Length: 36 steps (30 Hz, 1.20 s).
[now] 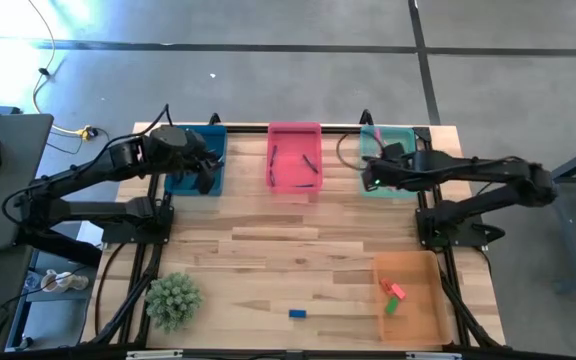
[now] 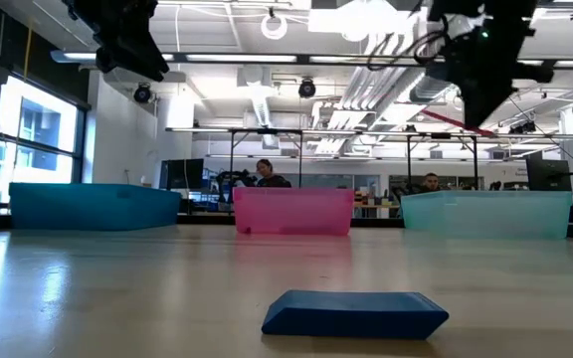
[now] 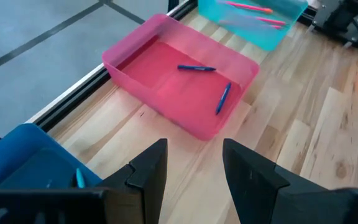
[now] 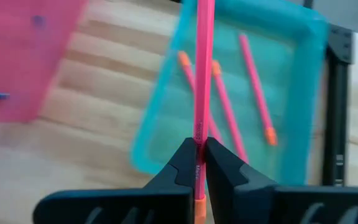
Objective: Sort crayons/erasers/pens/pencils in bins
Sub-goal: Put the pink pencil into the green bin
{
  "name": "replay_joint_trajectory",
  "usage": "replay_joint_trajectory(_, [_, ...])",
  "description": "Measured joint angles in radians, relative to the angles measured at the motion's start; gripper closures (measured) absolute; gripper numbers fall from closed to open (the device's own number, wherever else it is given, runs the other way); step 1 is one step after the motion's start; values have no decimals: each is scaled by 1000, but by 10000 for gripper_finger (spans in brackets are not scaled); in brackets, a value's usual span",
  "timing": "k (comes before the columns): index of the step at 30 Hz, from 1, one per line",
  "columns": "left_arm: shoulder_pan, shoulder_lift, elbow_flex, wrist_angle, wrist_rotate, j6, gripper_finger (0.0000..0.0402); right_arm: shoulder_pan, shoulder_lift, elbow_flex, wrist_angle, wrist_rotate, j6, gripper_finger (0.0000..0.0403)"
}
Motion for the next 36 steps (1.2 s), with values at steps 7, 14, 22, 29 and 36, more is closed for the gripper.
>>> replay_joint_trajectory(7, [0, 49, 0, 40, 0, -43, 257, -182, -97, -149, 140, -24, -213, 400])
replay_joint_trajectory(14, [0, 94, 0, 123, 1, -87, 257, -368, -84, -268, 328, -118, -453, 400])
replay_joint_trajectory(22, [0, 100, 0, 289, 2, -120, 257, -532, -84, -354, 455, -262, -676, 400])
replay_joint_trajectory(29, [0, 100, 0, 326, 0, -134, 257, -595, -59, -381, 498, -323, -800, 400])
replay_joint_trajectory(36, [0, 100, 0, 325, 0, -135, 257, -607, 39, -391, 524, -357, -834, 400])
